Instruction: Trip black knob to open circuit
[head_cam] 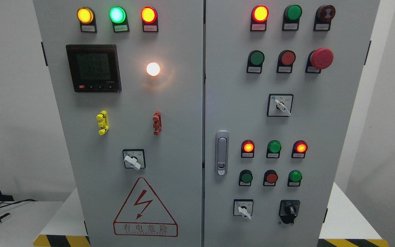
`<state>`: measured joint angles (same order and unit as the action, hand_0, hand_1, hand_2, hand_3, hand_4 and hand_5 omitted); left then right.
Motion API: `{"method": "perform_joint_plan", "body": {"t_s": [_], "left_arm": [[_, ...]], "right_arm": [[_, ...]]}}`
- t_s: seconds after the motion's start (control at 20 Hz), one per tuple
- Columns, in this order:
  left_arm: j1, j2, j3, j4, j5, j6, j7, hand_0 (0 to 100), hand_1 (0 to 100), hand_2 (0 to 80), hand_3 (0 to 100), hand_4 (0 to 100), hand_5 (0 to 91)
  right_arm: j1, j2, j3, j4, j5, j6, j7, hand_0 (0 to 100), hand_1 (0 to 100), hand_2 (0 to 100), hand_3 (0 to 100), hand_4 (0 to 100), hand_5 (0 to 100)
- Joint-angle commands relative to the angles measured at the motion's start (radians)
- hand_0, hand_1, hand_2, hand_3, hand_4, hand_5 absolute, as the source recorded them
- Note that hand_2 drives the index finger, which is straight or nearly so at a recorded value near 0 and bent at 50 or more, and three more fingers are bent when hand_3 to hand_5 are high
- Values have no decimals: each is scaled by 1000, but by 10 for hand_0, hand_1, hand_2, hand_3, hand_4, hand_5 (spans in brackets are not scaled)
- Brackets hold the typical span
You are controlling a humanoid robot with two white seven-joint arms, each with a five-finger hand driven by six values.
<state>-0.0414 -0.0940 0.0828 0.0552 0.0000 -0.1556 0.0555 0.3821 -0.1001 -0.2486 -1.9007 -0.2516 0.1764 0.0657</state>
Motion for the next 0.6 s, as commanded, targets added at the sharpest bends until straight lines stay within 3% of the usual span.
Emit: {"method": "perform_joint_plan", "body": {"t_s": [0.0,0.55], "left_arm": [[0,0,0,0,-31,-1,0,120,389,0,0,0,0],[0,0,0,0,-31,-1,0,120,389,0,0,0,0]], "right_arm": [[-166,-30,-41,-51,-3,40,-3,182,555,447,751,682,606],[-327,-35,-35,9,-3,136,-6,197,557,450,755,685,613]]}}
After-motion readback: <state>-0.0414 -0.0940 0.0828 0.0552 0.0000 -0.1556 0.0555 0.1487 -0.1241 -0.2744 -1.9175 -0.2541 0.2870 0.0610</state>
